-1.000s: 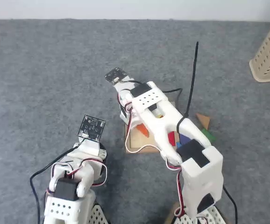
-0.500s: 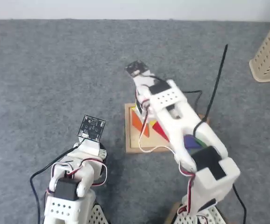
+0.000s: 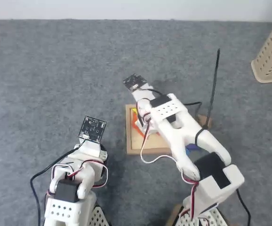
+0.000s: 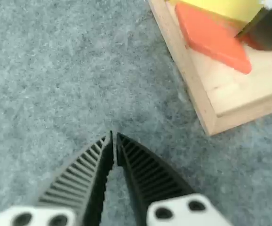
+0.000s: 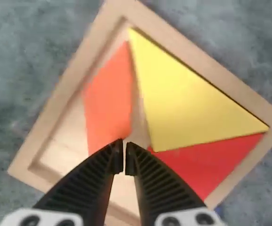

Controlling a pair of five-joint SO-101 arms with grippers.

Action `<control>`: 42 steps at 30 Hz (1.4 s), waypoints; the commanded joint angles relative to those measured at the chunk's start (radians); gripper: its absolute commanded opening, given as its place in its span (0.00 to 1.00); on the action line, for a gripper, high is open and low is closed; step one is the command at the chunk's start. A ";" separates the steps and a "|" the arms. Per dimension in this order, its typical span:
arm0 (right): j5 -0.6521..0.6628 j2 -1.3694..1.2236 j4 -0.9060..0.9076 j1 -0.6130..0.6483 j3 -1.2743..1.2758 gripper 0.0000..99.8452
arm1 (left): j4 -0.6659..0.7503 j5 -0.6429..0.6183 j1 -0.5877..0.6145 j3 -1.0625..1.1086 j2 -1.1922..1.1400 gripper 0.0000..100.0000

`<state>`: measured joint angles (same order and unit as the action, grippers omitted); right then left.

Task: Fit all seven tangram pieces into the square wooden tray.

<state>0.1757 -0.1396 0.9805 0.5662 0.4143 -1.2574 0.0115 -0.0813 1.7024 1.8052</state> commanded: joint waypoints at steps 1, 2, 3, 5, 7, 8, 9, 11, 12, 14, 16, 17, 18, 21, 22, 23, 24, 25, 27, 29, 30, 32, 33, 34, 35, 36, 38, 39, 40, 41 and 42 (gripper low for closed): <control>0.015 0.068 -0.007 0.018 -0.003 0.01 | -0.006 -0.008 0.003 -0.018 0.020 0.01; 0.014 0.077 0.004 0.015 -0.005 0.01 | -0.006 -0.008 0.003 -0.018 0.020 0.01; 0.009 0.081 0.012 0.005 -0.008 0.01 | -0.006 -0.008 0.003 -0.018 0.020 0.01; 0.008 0.102 0.010 -0.005 -0.011 0.01 | -0.006 -0.008 0.003 -0.018 0.020 0.01; 0.005 0.140 0.007 -0.007 -0.011 0.01 | -0.006 -0.008 0.003 -0.018 0.020 0.01; -0.012 0.163 -0.001 -0.002 -0.011 0.01 | -0.006 -0.008 0.003 -0.018 0.020 0.01; -0.035 0.176 -0.019 0.004 -0.009 0.01 | -0.006 -0.008 0.003 -0.018 0.020 0.01; -0.048 0.186 -0.053 0.025 0.002 0.01 | -0.006 -0.008 0.003 -0.018 0.020 0.01; -0.041 0.174 -0.061 0.036 0.006 0.01 | -0.006 -0.008 0.003 -0.018 0.020 0.01; -0.031 0.134 -0.071 0.050 0.011 0.01 | -0.006 -0.008 0.003 -0.018 0.020 0.01; -0.015 0.084 -0.071 0.054 0.006 0.01 | -0.006 -0.008 0.003 -0.018 0.020 0.01; -0.005 0.064 -0.071 0.056 0.006 0.01 | -0.006 -0.008 0.003 -0.018 0.020 0.01; 0.005 0.048 -0.071 0.056 0.006 0.01 | -0.006 -0.008 0.003 -0.018 0.020 0.01; 0.028 0.030 -0.058 0.056 0.012 0.01 | -0.006 -0.008 0.003 -0.018 0.020 0.01; 0.038 0.027 -0.038 0.054 0.012 0.01 | -0.006 -0.008 0.003 -0.018 0.020 0.01; 0.051 0.024 -0.015 0.054 0.012 0.01 | -0.006 -0.008 0.003 -0.018 0.020 0.01; 0.063 0.021 0.004 0.054 0.012 0.01 | -0.006 -0.008 0.003 -0.018 0.020 0.01; 0.074 0.018 0.019 0.053 0.014 0.01 | -0.006 -0.008 0.003 -0.018 0.020 0.01; 0.089 0.013 0.025 0.047 0.028 0.01 | -0.006 -0.008 0.003 -0.018 0.020 0.01; 0.109 0.013 0.028 0.033 0.049 0.01 | -0.006 -0.008 0.003 -0.018 0.020 0.01; 0.120 0.016 0.033 0.025 0.063 0.01 | -0.006 -0.008 0.003 -0.018 0.020 0.01; 0.147 0.019 0.045 -0.002 0.086 0.01 | -0.006 -0.008 0.003 -0.018 0.020 0.01; 0.161 0.019 0.048 -0.018 0.095 0.01 | -0.006 -0.008 0.003 -0.018 0.020 0.01; 0.173 0.019 0.051 -0.036 0.106 0.01 | -0.006 -0.008 0.003 -0.018 0.020 0.01; 0.187 0.019 0.051 -0.056 0.118 0.01 | -0.006 -0.008 0.003 -0.018 0.020 0.01; 0.198 0.019 0.051 -0.073 0.126 0.01 | -0.006 -0.008 0.003 -0.018 0.020 0.01; 0.213 0.019 0.053 -0.104 0.132 0.01 | -0.006 -0.008 0.003 -0.018 0.020 0.01; 0.215 0.019 0.061 -0.116 0.132 0.01 | -0.006 -0.008 0.003 -0.018 0.020 0.01; 0.216 0.019 0.064 -0.125 0.132 0.01 | -0.006 -0.008 0.003 -0.018 0.020 0.01; 0.222 0.021 0.064 -0.130 0.132 0.01 | -0.006 -0.008 0.003 -0.018 0.020 0.01; 0.227 0.021 0.062 -0.127 0.130 0.01 | -0.006 -0.008 0.003 -0.018 0.020 0.01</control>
<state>0.3751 -0.1028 1.0249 0.4757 0.5048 -1.2574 0.0115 -0.0813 1.7024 1.8052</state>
